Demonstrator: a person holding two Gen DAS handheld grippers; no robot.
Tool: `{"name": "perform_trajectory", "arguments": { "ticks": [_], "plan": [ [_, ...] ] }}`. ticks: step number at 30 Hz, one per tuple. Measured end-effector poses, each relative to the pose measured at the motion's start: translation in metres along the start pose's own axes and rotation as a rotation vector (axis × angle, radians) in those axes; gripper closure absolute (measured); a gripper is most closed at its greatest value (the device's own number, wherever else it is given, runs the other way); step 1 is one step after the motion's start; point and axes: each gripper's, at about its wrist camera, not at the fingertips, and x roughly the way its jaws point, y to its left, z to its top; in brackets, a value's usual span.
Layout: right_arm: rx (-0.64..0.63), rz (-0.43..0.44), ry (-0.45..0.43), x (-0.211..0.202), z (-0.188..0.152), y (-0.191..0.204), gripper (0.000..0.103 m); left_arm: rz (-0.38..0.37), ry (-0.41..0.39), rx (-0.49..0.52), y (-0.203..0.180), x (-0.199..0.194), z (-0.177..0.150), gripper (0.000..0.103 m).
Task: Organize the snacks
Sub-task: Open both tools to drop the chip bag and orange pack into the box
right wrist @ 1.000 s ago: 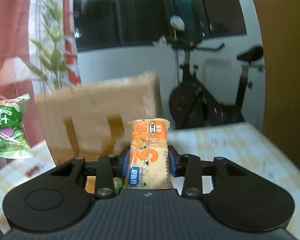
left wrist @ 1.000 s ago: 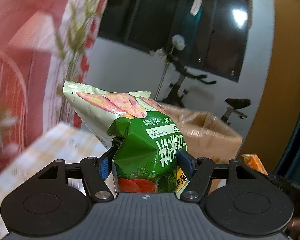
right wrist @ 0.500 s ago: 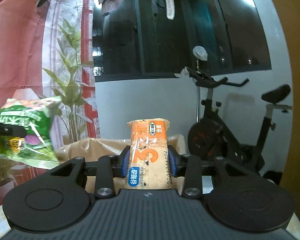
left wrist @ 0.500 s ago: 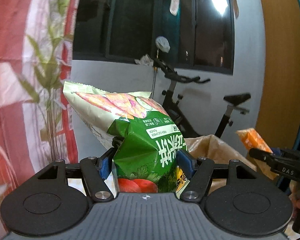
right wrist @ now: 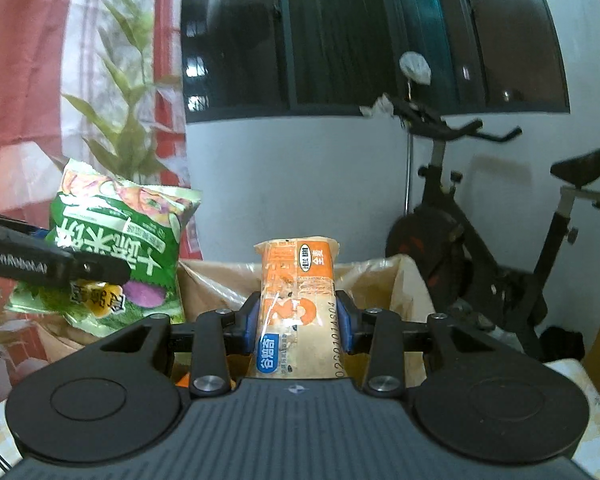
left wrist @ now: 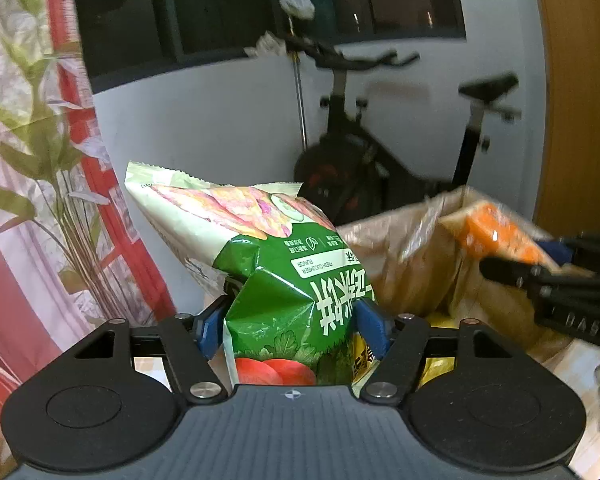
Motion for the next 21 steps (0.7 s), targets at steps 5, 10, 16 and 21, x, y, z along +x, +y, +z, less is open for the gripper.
{"name": "perform_trajectory", "arguments": {
  "ticks": [5, 10, 16, 21],
  "plan": [
    [0.057, 0.011, 0.046, 0.006, -0.007, -0.012, 0.060, -0.008, -0.015, 0.017, -0.001, 0.000, -0.002, 0.013],
    [0.055, 0.004, 0.024, -0.006, -0.001, -0.014, 0.054, -0.025, -0.052, -0.051, 0.012, -0.018, -0.002, 0.013],
    [0.052, 0.003, 0.013, -0.029, 0.007, -0.012, 0.053, 0.003, -0.095, -0.158, 0.034, -0.053, -0.004, 0.013],
    [0.057, 0.003, 0.008, -0.052, 0.007, -0.008, 0.052, 0.016, -0.129, -0.201, 0.050, -0.085, -0.010, 0.026]
  ]
}}
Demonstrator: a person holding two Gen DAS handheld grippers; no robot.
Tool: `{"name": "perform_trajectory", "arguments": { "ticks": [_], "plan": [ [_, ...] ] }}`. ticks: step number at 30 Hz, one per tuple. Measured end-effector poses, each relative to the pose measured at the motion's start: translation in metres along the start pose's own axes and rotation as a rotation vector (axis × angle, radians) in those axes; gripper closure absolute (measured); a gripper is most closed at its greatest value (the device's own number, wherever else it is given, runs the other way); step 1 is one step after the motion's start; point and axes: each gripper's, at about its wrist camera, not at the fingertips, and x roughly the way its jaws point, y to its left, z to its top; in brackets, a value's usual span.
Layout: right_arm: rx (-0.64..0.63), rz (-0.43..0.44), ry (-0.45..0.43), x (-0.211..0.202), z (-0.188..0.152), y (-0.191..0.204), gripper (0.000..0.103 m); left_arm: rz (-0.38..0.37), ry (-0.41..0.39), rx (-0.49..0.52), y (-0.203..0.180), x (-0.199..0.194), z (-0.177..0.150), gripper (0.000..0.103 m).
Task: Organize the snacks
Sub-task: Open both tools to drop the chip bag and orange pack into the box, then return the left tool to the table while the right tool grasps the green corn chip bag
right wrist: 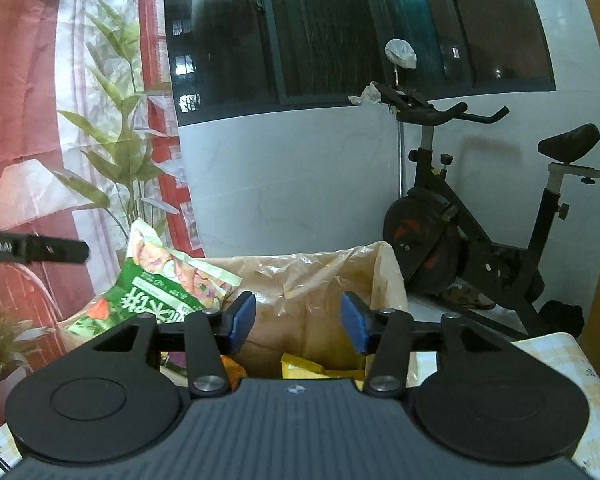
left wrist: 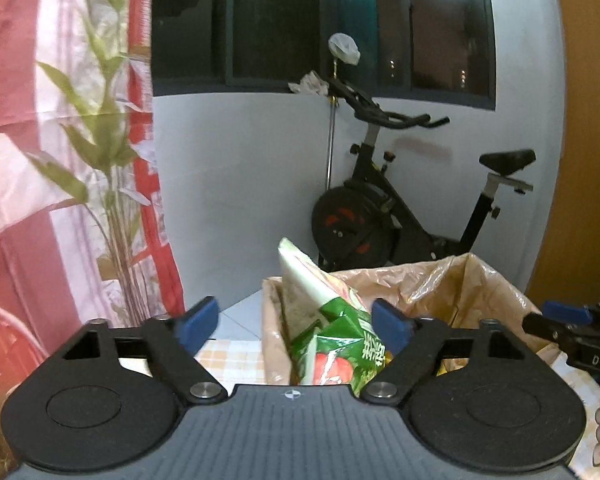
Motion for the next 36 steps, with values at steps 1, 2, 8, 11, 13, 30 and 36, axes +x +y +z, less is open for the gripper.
{"name": "perform_trajectory", "arguments": {
  "ticks": [1, 2, 8, 11, 13, 30, 36],
  "plan": [
    [0.002, 0.001, 0.000, -0.004, -0.001, 0.001, 0.052, -0.001, 0.002, -0.009, 0.002, -0.006, 0.000, 0.032],
    [0.004, 0.002, 0.000, -0.008, -0.002, 0.002, 0.052, -0.007, 0.005, -0.020, 0.004, -0.011, 0.000, 0.038],
    [0.017, 0.015, 0.010, -0.031, -0.014, 0.013, 0.052, -0.022, 0.007, -0.055, 0.011, -0.038, -0.010, 0.042],
    [0.029, 0.027, 0.012, -0.041, -0.025, 0.020, 0.045, -0.007, 0.009, -0.040, 0.014, -0.049, -0.022, 0.040],
    [0.035, 0.033, 0.014, -0.047, -0.034, 0.025, 0.043, 0.004, 0.018, -0.036, 0.018, -0.054, -0.034, 0.038],
    [0.081, 0.008, 0.280, -0.032, -0.138, 0.052, 0.010, 0.059, 0.158, -0.150, 0.073, -0.048, -0.156, 0.026],
    [0.020, -0.016, 0.380, -0.024, -0.164, 0.066, 0.005, 0.044, 0.235, -0.156, 0.069, -0.038, -0.190, 0.026]
  ]
}}
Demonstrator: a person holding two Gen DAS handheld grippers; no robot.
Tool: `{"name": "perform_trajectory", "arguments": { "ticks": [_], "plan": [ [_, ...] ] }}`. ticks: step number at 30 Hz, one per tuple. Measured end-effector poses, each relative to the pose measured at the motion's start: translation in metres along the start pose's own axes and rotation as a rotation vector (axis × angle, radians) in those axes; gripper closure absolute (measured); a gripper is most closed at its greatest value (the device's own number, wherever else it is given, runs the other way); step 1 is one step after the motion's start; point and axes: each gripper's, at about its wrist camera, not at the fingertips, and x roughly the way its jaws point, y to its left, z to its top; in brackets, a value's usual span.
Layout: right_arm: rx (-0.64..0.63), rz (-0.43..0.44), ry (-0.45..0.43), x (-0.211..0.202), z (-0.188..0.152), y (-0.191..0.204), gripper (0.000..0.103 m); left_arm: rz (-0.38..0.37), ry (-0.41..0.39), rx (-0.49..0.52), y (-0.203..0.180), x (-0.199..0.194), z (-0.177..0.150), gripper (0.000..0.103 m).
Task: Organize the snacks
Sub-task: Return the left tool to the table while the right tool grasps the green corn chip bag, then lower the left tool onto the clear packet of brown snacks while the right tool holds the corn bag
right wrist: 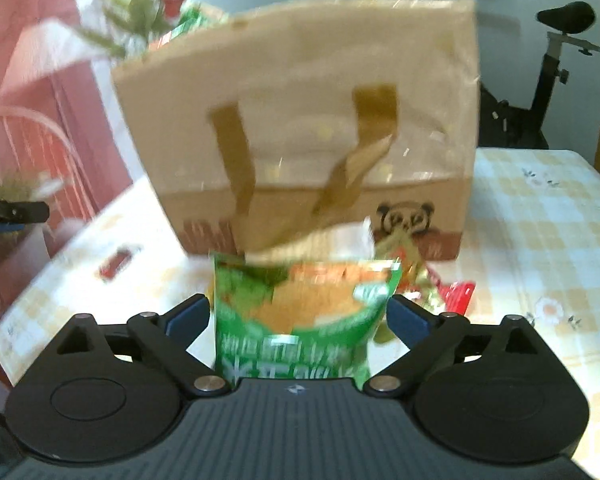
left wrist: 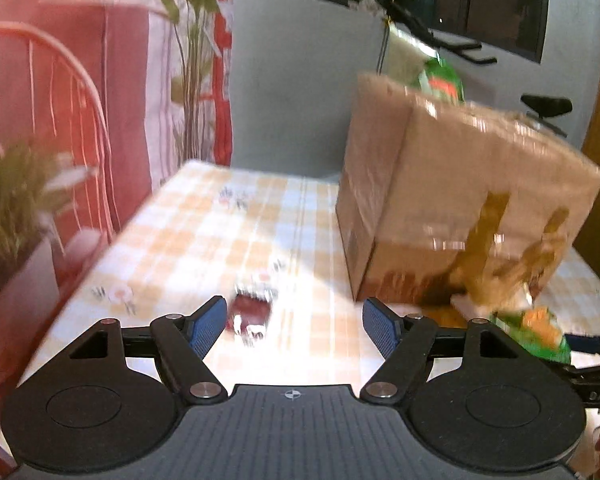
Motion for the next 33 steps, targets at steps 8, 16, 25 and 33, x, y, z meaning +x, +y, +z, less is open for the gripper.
{"name": "perform_trajectory", "arguments": {
  "ticks": [8, 16, 25, 33],
  "plan": [
    [-0.023, -0.004, 0.013, 0.006, -0.019, -0.002, 0.016, -0.023, 0.104, -0.028, -0.010, 0.020, -0.039, 0.025],
    [0.005, -0.052, -0.047, -0.007, -0.026, -0.020, 0.024, -0.002, 0.185, -0.114, -0.022, 0.032, -0.066, 0.025],
    [0.035, -0.058, -0.054, -0.012, -0.027, -0.028, 0.024, -0.022, 0.265, -0.288, -0.011, 0.033, -0.068, 0.025],
    [0.031, -0.054, -0.055, -0.010, -0.028, -0.027, 0.024, 0.005, 0.228, -0.263, -0.023, 0.056, -0.058, 0.025]
  ]
}}
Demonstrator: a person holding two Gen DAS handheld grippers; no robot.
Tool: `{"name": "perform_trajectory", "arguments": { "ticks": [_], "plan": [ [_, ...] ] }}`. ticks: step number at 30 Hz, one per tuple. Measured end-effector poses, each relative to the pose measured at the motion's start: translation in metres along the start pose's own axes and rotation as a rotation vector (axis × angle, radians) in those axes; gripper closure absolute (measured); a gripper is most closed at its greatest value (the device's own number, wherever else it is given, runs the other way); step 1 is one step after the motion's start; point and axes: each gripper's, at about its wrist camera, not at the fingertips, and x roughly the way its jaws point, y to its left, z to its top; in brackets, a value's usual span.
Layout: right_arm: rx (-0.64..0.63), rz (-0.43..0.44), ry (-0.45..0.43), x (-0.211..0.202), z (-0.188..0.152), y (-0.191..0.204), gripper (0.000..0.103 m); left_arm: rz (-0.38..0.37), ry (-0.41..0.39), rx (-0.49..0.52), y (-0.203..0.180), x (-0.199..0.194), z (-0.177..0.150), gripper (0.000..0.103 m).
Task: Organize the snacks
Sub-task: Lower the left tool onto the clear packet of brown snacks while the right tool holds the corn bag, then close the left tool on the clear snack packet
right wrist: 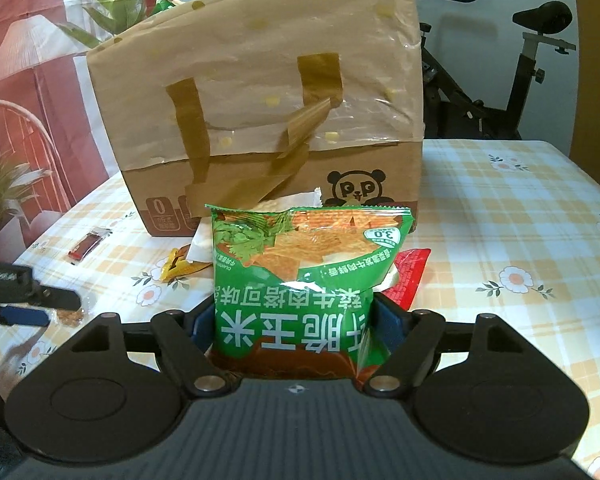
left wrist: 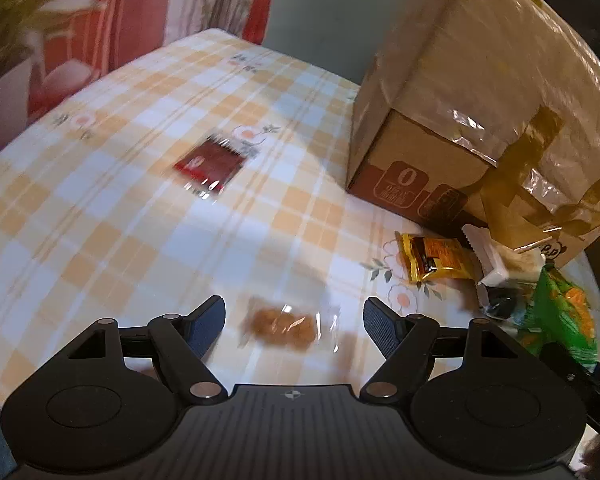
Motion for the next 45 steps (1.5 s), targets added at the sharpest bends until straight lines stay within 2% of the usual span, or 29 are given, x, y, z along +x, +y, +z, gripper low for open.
{"name": "perform_trajectory", "arguments": {
  "ticks": [5, 11, 19, 30, 37, 39, 45],
  "plan": [
    [-0.002, 0.001, -0.001, 0.000, 0.000, 0.000, 0.024, 0.013, -0.022, 0.084, -0.014, 0.011, 0.003, 0.025],
    [-0.001, 0.002, -0.002, 0.000, 0.000, 0.000, 0.024, -0.026, -0.037, 0.142, -0.021, 0.014, 0.000, 0.025],
    [0.003, 0.010, -0.008, -0.001, -0.002, -0.001, 0.024, -0.060, -0.065, 0.111, -0.015, 0.001, -0.009, 0.025],
    [0.022, 0.027, -0.016, -0.002, -0.003, -0.004, 0.024, -0.063, -0.120, 0.111, -0.016, -0.016, -0.025, 0.026],
    [0.025, 0.030, -0.018, -0.001, -0.003, -0.004, 0.024, -0.038, -0.106, 0.072, -0.009, -0.014, -0.027, 0.028],
    [0.027, 0.031, -0.018, -0.001, -0.004, -0.004, 0.024, -0.041, -0.104, 0.066, -0.007, -0.014, -0.028, 0.033],
    [0.031, 0.034, -0.019, -0.001, -0.004, -0.004, 0.024, -0.041, -0.105, 0.083, -0.009, -0.016, -0.030, 0.035]
  ]
}}
